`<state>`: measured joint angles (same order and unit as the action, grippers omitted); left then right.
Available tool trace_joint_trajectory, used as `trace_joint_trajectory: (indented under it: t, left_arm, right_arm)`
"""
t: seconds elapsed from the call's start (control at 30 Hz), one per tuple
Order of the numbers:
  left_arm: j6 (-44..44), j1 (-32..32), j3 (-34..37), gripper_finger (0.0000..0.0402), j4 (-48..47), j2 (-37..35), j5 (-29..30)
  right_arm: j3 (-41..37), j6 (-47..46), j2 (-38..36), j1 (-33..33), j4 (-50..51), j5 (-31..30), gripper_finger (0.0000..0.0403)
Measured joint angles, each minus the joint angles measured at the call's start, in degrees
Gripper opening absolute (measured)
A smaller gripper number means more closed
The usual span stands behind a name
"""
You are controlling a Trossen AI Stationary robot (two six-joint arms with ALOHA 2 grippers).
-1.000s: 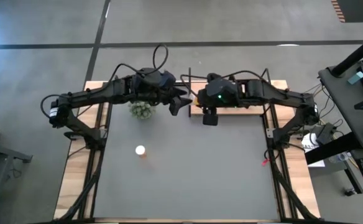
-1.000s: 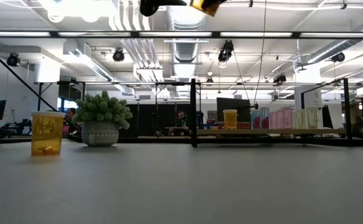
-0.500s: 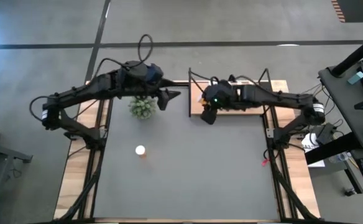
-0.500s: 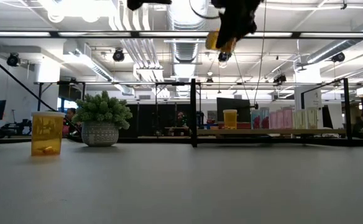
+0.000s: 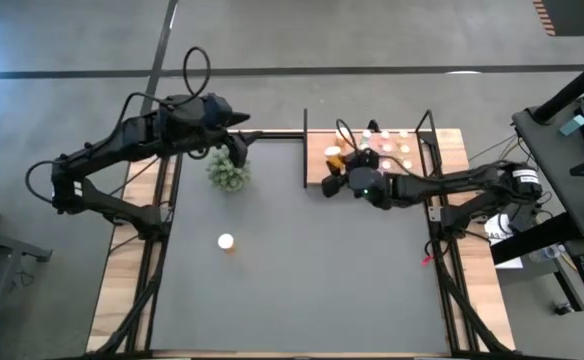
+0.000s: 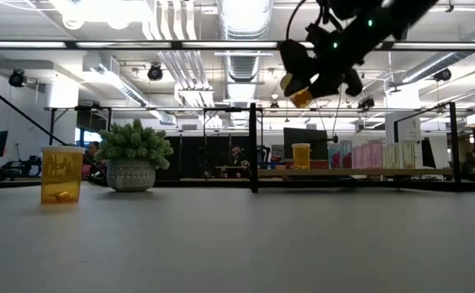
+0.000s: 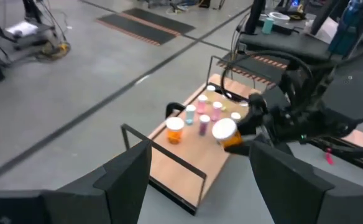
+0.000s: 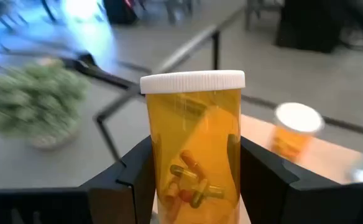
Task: Pick and place medicine bottles onto shelf by color
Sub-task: Put the bottom orange pill bottle on the shelf aligned with the other orange pill bottle
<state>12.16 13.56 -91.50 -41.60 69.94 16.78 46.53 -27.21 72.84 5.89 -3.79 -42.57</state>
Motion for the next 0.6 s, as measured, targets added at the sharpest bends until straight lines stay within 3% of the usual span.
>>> trace_joint_trajectory:
  t: [0.13, 0.23, 0.33, 0.6]
  left_arm:
    - [-1.10, -0.01, 0.00, 0.0255, 0.07, -0.55, 1.16]
    - [-1.11, -0.01, 0.07, 0.0255, -0.04, -0.55, 2.04]
    - [-1.09, 0.00, 0.11, 0.0255, -0.02, -0.42, 2.20]
    - [-1.01, 0.32, 0.20, 0.0255, 0.06, 0.79, 3.62]
  right_arm:
    - [-6.52, 8.89, 2.08, -0.45, -22.04, -2.23, 0.0173]
    - [-10.28, 18.02, 4.22, -0.52, -32.89, -5.05, 0.0173]
    - [-12.33, 22.02, 5.78, -0.50, -34.18, -5.14, 0.0173]
    - [-13.28, 19.24, 5.79, -0.89, -36.59, -5.55, 0.0173]
